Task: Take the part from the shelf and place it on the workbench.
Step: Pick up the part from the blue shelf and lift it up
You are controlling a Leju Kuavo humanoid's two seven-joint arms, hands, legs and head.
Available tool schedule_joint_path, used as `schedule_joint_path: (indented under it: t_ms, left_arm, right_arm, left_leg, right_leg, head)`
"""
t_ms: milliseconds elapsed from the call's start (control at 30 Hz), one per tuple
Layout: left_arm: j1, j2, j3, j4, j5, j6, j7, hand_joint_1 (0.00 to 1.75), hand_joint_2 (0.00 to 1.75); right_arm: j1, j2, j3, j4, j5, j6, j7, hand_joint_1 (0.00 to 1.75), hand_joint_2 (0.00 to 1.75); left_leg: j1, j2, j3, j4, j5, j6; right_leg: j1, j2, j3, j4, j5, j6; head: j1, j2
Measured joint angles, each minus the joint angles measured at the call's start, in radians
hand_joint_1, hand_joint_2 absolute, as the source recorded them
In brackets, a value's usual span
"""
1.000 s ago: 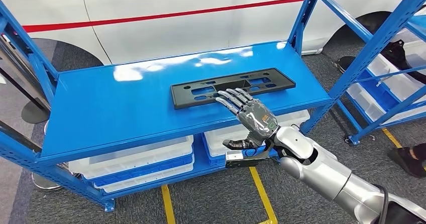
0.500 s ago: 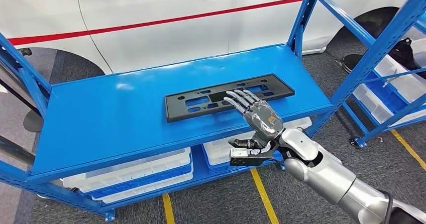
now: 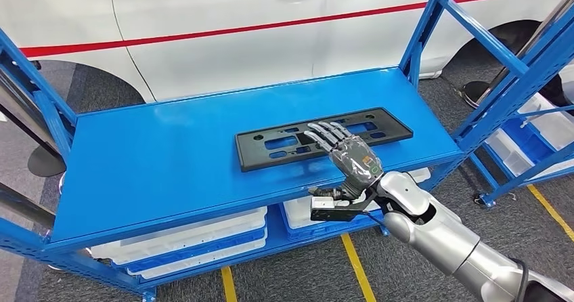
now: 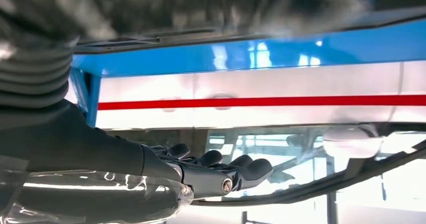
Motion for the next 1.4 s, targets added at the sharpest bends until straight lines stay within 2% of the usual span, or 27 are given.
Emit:
schedule_joint_path:
  t_ms: [33,67,100,167,233,367,600,900,1100,1233,1400]
  left_arm:
    - [0.0,0.0,0.001,0.0,0.007,-0.002,-0.004,0.0,0.0]
    - [-0.001,0.0,0.004,0.0,0.014,-0.004,-0.008,0.0,0.0]
    - [-0.001,0.0,0.006,0.0,0.02,-0.007,-0.011,0.0,0.0]
    - [-0.002,0.001,0.013,0.0,0.036,-0.013,-0.017,0.0,0.0]
    - [-0.002,0.002,0.026,0.0,0.056,-0.023,-0.022,0.0,0.0]
    - [-0.002,0.003,0.051,0.001,0.083,-0.04,-0.028,0.0,0.0]
    - [-0.002,0.004,0.072,0.006,0.099,-0.051,-0.029,0.0,0.0]
    - [-0.002,0.004,0.076,0.007,0.101,-0.052,-0.029,0.0,0.0]
    - [-0.01,0.006,0.088,0.004,0.131,-0.04,-0.099,0.0,0.0]
    - [-0.012,0.006,0.097,-0.003,0.136,-0.04,-0.108,0.0,0.0]
    - [-0.012,0.006,0.1,-0.008,0.136,-0.04,-0.11,0.0,0.0]
  right_arm:
    - [-0.003,0.003,0.0,0.004,0.0,0.002,0.002,0.0,1.75]
    - [-0.005,0.005,0.0,0.009,0.0,0.004,0.003,0.0,1.75]
    - [-0.007,0.008,0.0,0.014,0.0,0.005,0.003,0.0,1.75]
    - [-0.01,0.017,0.0,0.023,0.0,0.007,0.003,0.0,1.75]
    - [-0.014,0.027,0.0,0.034,0.0,0.011,0.003,0.0,1.75]
    - [-0.033,0.061,0.002,0.086,-0.003,0.023,0.009,0.0,1.75]
    - [-0.096,0.125,0.017,0.203,-0.004,0.037,0.016,0.0,1.75]
    - [-0.119,0.141,0.026,0.238,-0.001,0.04,0.016,0.0,1.75]
    - [-0.294,0.254,0.12,0.511,0.101,-0.016,0.036,0.0,1.75]
    - [-0.349,0.293,0.137,0.616,0.104,-0.055,0.055,0.0,1.75]
    - [-0.375,0.315,0.148,0.679,0.103,-0.062,0.056,0.0,1.75]
  left_leg:
    - [-0.001,0.0,0.007,0.0,-0.005,-0.003]
    - [-0.003,-0.001,0.01,0.0,-0.008,-0.007]
    - [-0.005,-0.002,0.012,0.001,-0.012,-0.01]
    - [-0.008,-0.002,0.012,0.0,-0.014,-0.007]
    - [-0.009,-0.001,0.014,-0.005,-0.014,-0.002]
    - [-0.008,-0.001,0.023,-0.016,-0.012,-0.006]
    - [-0.007,0.0,0.028,-0.024,-0.009,-0.018]
    - [-0.006,0.0,0.029,-0.024,-0.009,-0.025]
    - [-0.006,0.0,0.03,-0.022,-0.009,-0.026]
    - [-0.007,0.0,0.03,-0.022,-0.009,-0.026]
    - [-0.007,0.0,0.029,-0.021,-0.009,-0.027]
  right_leg:
    - [0.001,0.0,0.029,-0.067,0.034,-0.004]
    - [0.003,0.001,0.053,-0.122,0.057,-0.008]
    - [0.005,0.001,0.068,-0.158,0.067,-0.01]
    - [0.006,0.003,0.074,-0.175,0.066,-0.01]
    - [0.006,0.005,0.075,-0.176,0.065,-0.012]
    - [0.008,0.006,0.078,-0.176,0.061,-0.021]
    - [0.009,0.006,0.079,-0.175,0.06,-0.027]
    - [0.01,0.005,0.079,-0.175,0.06,-0.027]
    - [0.009,0.005,0.08,-0.175,0.06,-0.026]
    - [0.009,0.005,0.081,-0.175,0.06,-0.026]
    - [0.008,0.005,0.081,-0.175,0.06,-0.026]
  head:
    - [0.0,0.0]
    - [0.0,0.0]
    - [0.0,0.0]
    - [0.0,0.0]
    - [0.0,0.0]
    - [0.0,0.0]
    - [0.0,0.0]
    - [0.0,0.0]
    - [0.0,0.0]
    - [0.0,0.0]
    - [0.0,0.0]
